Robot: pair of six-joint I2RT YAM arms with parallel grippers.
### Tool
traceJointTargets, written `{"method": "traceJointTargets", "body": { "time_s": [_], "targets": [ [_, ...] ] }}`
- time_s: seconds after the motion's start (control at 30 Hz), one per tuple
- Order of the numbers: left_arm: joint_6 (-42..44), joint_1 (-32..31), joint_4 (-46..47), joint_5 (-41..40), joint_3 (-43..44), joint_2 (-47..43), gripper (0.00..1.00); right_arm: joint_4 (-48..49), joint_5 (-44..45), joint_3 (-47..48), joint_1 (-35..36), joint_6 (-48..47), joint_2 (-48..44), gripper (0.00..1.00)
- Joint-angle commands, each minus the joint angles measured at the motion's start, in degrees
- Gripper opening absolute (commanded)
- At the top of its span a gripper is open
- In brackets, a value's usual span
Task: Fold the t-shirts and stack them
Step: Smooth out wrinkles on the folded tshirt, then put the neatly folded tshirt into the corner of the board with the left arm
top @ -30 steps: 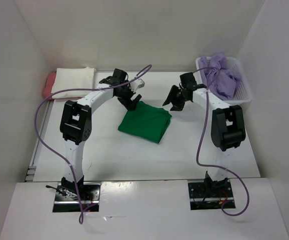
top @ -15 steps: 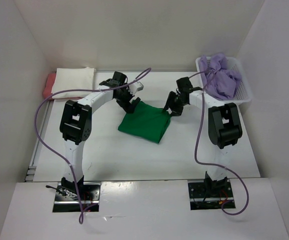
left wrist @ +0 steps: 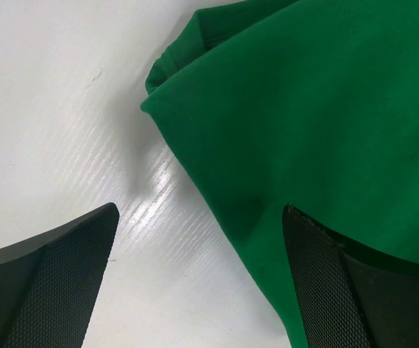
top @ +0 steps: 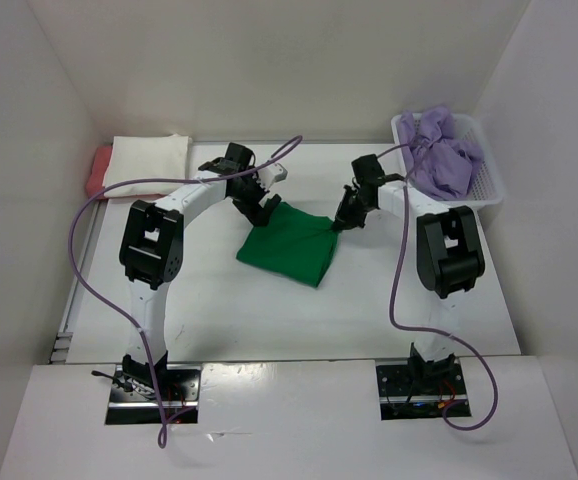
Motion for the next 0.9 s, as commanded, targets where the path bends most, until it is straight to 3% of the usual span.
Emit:
{"method": "traceJointTargets", "body": {
  "time_s": [0.0,0.1,0.13,0.17,0.27,0.47,0.73,0.87],
  "targets": [
    [0.09,0.28,0.62,0.93,-0.3,-0.9,1.0,-0.99,1.86,0.68,0.53,1.36,-7.86,0.0],
    [0.09,0.28,0.62,0.93,-0.83,-0.9,1.0,-1.52,2.57,0.06,0.53,1.36,-8.49,0.04],
    [0.09,0.28,0.62,1.45,-0.83,-0.9,1.0,-1.52,2.57,0.06,0.53,1.36,-7.71,0.11],
    [0.09,0.28,0.62,1.46,-0.83,-0.9,1.0,-2.21,2.57,0.06,0.53,1.36,-6.83,0.36],
    [-0.53,0.8,0.62,3.91,-0.22,-0.37,1.0,-2.75,2.92,1.2,0.0,-0.04,-3.14,0.5],
    [-4.39,2.13,-4.39,18.06,2.07,4.11,1.0,-2.75,4.16,0.33,0.0,-0.66,-4.7,0.58],
    [-6.24,2.13,-11.07,23.07,1.29,9.3,1.0,-3.8,4.68,-4.68,-0.53,0.39,-12.53,0.58],
    [-7.82,0.29,-10.55,26.95,-1.17,10.62,0.85,-4.94,4.16,-4.69,-1.58,1.01,-16.04,0.58]
  ]
}}
